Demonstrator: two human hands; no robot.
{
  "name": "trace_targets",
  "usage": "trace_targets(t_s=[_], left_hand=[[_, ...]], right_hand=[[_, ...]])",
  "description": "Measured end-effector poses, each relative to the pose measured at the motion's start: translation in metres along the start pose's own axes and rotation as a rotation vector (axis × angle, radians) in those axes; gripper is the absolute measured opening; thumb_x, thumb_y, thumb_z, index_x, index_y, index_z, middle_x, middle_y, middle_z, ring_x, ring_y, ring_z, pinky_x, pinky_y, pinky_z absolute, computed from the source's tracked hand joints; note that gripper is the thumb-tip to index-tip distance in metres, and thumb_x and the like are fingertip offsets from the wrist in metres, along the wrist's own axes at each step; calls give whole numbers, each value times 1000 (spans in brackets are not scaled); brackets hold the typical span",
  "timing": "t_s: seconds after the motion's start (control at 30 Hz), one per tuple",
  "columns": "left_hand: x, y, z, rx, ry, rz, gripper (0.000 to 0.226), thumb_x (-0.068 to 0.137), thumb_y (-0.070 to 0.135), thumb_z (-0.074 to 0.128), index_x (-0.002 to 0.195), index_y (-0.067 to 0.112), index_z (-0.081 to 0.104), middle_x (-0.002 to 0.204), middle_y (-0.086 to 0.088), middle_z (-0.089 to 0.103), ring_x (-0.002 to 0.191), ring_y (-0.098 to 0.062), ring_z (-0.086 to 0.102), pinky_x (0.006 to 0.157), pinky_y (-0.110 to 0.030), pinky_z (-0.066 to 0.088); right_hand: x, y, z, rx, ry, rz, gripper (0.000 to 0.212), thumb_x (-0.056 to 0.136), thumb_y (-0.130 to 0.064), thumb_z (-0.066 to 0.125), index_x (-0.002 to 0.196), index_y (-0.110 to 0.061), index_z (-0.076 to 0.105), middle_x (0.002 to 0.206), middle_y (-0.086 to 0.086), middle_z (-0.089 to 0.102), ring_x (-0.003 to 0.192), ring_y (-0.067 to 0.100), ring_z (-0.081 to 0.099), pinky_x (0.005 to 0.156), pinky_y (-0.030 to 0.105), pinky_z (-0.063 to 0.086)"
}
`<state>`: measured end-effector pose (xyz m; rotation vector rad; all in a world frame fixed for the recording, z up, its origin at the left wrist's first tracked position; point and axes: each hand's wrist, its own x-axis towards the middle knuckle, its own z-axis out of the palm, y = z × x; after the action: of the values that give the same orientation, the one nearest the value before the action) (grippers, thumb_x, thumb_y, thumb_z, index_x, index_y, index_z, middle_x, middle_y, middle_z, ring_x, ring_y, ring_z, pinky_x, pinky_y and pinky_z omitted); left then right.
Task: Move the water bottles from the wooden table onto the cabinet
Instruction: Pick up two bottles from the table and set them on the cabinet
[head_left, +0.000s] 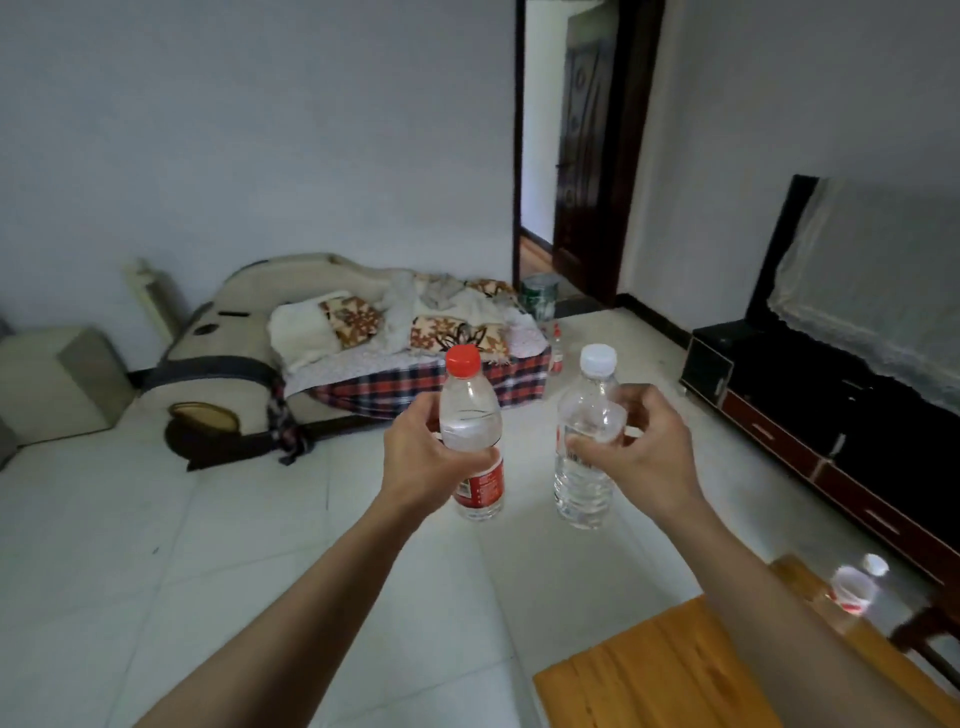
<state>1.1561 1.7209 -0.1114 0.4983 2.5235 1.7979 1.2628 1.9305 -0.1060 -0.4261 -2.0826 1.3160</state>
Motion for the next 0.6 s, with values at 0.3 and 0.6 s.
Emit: trace_targets(t_s=[0.3,0.6], left_hand=[[29,-46,-116,-22,232,28,64,53,19,93,109,27,64,97,10,72,86,-2,70,79,-28,59],[55,-111,-242,-18,421,-22,60,57,19,92,106,27,60,98,11,67,89,-5,65,77,-25,55]], right_hand=[[31,-50,134,53,-224,-103,54,57,-27,93,97,-27,57,100,-4,68,91,14,68,78,42,61],[42,-93,283,103,-401,-185,52,59,-22,94,97,-25,58,102,-4,67,97,18,66,82,42,59]])
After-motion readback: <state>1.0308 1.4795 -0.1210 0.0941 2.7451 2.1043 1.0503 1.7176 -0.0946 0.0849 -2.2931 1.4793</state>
